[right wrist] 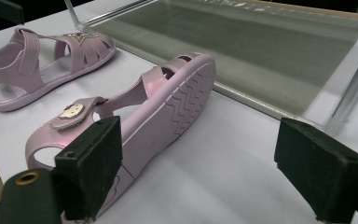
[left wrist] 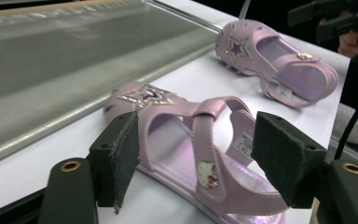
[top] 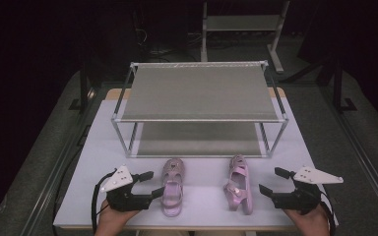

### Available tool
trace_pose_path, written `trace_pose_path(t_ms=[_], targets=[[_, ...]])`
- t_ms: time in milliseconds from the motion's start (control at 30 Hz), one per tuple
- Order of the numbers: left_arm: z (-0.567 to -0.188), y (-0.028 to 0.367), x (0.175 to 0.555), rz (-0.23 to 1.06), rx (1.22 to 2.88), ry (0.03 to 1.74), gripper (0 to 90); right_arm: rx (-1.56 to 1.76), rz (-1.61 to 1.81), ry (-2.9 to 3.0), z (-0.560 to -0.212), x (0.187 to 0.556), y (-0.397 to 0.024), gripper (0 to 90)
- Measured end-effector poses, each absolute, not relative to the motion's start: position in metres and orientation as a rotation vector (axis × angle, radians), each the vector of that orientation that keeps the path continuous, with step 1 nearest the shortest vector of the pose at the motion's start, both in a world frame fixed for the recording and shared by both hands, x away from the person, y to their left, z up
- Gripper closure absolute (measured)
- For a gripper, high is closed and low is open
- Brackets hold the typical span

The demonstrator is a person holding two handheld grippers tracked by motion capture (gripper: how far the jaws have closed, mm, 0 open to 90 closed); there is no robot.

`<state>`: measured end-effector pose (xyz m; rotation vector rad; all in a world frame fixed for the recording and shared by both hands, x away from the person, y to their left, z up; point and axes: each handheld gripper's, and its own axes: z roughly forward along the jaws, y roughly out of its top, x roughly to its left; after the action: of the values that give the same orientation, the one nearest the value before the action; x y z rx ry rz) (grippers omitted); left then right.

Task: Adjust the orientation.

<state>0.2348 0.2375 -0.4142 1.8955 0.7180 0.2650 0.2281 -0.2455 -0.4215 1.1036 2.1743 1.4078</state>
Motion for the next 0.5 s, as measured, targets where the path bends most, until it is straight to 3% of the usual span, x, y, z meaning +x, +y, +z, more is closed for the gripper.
trace_pose_path(t_ms=[500], targets=[[-0.424,0.224,0.236,0.214,1.947,0.783,49.6,1.095,1.408,2.188,-0.421,0.228,-0.245,15.2]])
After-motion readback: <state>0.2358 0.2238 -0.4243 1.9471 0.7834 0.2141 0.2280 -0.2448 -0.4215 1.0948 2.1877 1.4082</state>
